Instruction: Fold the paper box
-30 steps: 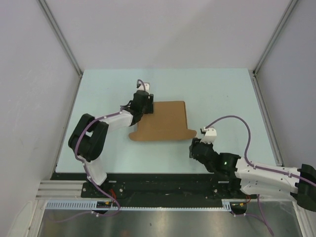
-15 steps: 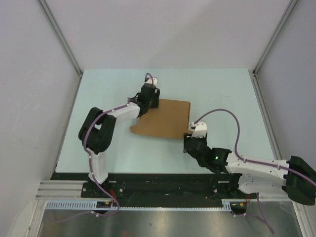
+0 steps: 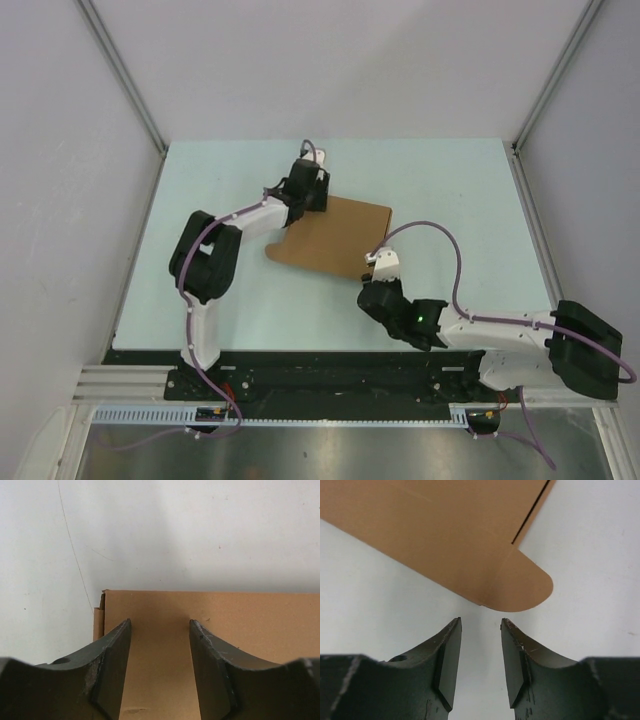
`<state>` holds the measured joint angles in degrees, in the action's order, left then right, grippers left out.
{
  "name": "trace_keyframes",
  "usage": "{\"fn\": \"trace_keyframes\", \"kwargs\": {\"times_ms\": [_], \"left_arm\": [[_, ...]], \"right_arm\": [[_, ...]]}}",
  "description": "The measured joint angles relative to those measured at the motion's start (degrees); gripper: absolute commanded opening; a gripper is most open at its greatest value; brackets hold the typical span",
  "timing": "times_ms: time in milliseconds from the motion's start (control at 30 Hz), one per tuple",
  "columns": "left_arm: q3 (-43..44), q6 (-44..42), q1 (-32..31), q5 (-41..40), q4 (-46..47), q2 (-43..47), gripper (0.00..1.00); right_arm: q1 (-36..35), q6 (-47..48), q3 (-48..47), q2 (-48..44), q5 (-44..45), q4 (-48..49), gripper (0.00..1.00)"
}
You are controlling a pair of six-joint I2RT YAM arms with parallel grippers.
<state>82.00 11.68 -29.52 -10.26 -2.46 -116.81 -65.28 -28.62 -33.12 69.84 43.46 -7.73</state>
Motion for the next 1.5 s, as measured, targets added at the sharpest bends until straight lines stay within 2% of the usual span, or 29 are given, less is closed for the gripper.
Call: {"fn": "trace_keyframes", "kwargs": {"times_ms": [167, 300, 367, 600, 667, 767, 867, 1033, 1133, 1233, 1367, 1500], "left_arm": [[-1.9, 2.2, 0.7, 0.5, 1.4, 1.4, 0.6], [-10.1, 6.2, 1.6, -0.7, 1.4, 8.5, 0.59], [-15.7, 8.2, 2.2, -2.2, 0.2, 14.2, 0.58], [-38.9, 17.4, 2.1, -9.4, 1.2, 44.9, 0.59], [-44.0, 19.7, 1.8, -12.0, 0.6, 52.6, 0.58], [-47.3, 23.8, 1.0, -14.1, -1.6, 60.1, 0.54], [-51.8, 30.7, -5.1, -17.0, -2.7, 66.4, 0.44], [-66.3, 46.6, -26.1, -22.0, -5.9, 77.6, 0.34], [-71.7, 55.0, -33.0, -25.7, -7.8, 78.3, 0.31], [-73.7, 60.2, -34.8, -28.7, -7.3, 75.0, 0.3], [-74.0, 63.4, -34.1, -32.2, -1.9, 65.9, 0.29], [-72.1, 62.9, -27.4, -33.0, 10.3, 53.5, 0.29]], "right_arm": [[-1.4, -0.1, 0.8, -1.5, 0.5, 2.3, 0.41], [-3.0, -1.3, 2.1, -2.1, 2.1, 2.9, 0.38], [-4.6, -1.9, 3.1, -2.8, 2.7, 3.2, 0.36], [-10.1, -6.5, 8.3, -4.0, 4.5, 4.0, 0.35], [-10.8, -7.4, 9.6, -3.7, 4.7, 4.0, 0.34], [-10.6, -7.5, 10.0, -2.5, 5.0, 5.7, 0.32], [-8.6, -7.3, 10.0, -1.5, 4.7, 9.0, 0.31], [-6.1, -7.4, 10.1, 2.1, 3.5, 15.4, 0.29], [-5.2, -7.4, 10.2, 5.5, 2.2, 19.0, 0.28], [-3.7, -7.4, 10.3, 9.0, 0.9, 23.3, 0.28], [-0.3, -7.6, 10.3, 15.3, -1.2, 30.4, 0.27], [3.9, -6.6, 9.7, 20.8, -2.7, 39.8, 0.27]]}}
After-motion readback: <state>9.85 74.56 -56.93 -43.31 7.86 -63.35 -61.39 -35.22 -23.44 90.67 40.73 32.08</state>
